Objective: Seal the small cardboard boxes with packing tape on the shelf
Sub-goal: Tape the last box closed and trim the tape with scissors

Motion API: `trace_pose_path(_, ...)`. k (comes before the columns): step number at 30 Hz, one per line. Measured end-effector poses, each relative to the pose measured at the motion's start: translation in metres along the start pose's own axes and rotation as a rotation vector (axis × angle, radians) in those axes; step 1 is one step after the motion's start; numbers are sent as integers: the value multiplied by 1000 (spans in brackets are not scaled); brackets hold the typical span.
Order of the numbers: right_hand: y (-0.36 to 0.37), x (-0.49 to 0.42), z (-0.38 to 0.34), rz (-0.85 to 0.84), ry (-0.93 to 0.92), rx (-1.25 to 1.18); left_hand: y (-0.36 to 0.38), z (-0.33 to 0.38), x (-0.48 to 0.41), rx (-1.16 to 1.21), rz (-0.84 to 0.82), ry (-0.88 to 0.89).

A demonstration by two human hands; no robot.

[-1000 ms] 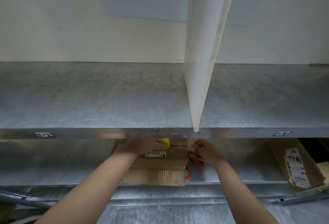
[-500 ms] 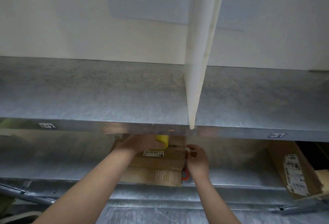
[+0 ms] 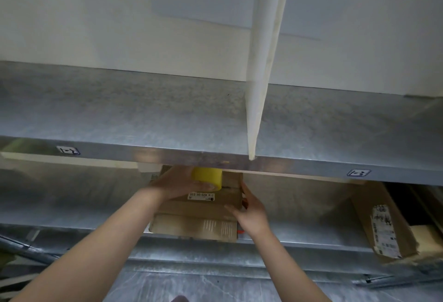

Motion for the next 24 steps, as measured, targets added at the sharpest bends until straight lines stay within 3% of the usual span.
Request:
trace_pose_path(10, 1, -11, 7, -13, 106, -17, -18, -32, 13, 142, 197, -64)
trace_pose_path(19, 25, -14, -7, -25, 150, -160, -54, -79, 25, -4, 37, -180)
trace_pose_path(24, 27, -13, -10, -31, 190, -320, -61, -100, 33, 132, -42, -137)
Point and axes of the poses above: each hand's wrist, its own x-axis away from the middle knuckle, its own y-axis out of the palm, z = x × y, the point moved 6 cm from there along -x, towards the middle knuckle, and after that the axes turned 1 degree about -x, right-handed, at the moved point
